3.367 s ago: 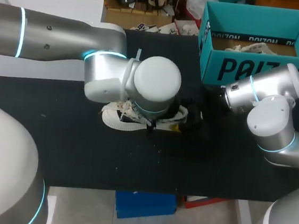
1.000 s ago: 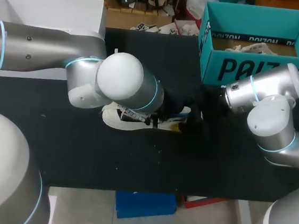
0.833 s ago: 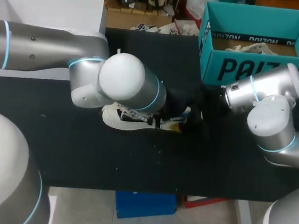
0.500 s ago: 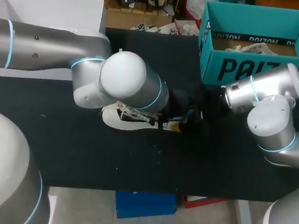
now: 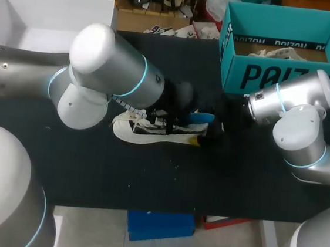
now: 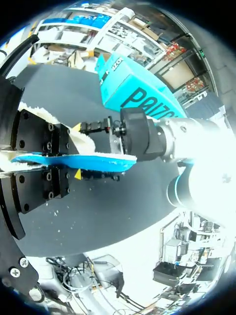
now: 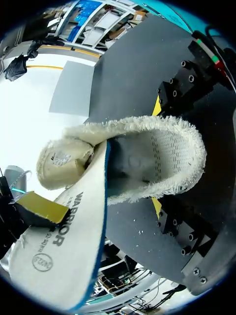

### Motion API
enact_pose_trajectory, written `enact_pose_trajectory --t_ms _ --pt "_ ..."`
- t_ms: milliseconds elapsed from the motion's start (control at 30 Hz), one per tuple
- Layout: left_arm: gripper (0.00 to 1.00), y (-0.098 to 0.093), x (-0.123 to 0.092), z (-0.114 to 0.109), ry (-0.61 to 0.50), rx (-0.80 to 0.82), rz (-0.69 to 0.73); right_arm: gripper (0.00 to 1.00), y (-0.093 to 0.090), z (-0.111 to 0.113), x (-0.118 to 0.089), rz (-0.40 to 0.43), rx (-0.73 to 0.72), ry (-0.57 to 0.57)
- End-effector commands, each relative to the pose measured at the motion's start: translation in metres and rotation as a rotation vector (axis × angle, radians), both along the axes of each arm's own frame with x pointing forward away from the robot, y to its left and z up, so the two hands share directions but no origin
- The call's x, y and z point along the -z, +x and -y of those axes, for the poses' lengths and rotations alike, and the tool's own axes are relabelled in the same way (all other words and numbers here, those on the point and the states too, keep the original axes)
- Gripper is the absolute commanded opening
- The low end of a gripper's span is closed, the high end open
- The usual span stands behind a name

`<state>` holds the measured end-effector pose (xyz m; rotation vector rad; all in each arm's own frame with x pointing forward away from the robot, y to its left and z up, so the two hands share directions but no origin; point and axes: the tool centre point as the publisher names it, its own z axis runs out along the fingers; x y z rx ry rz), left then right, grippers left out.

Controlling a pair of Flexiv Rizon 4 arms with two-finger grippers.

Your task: Take the shoe out of the shoebox, open the shoe tongue, remove and reinsert the insole, then place the shoe into the shoebox

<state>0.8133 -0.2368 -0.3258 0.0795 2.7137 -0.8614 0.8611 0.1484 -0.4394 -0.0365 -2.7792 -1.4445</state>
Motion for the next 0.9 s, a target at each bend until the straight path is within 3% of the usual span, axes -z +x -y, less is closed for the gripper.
enact_pose_trajectory --t_ms 33,400,567,900 --pt "0.0 -0.016 -0.027 -0.016 -0.091 0.056 -0.07 0.0 0.0 0.001 0.003 -0.001 0.0 -0.001" --pt "0.0 -0.036 -0.094 -0.004 -0.295 0.067 -0.17 0.0 0.0 0.001 0.003 -0.001 0.0 -0.001" --pt "0.0 -0.041 -0.126 -0.002 -0.416 0.125 -0.303 0.0 0.0 0.001 0.003 -0.001 0.0 -0.001" --pt "0.0 -0.042 -0.184 -0.001 -0.606 0.241 -0.464 0.0 0.0 0.001 0.003 -0.001 0.0 -0.001"
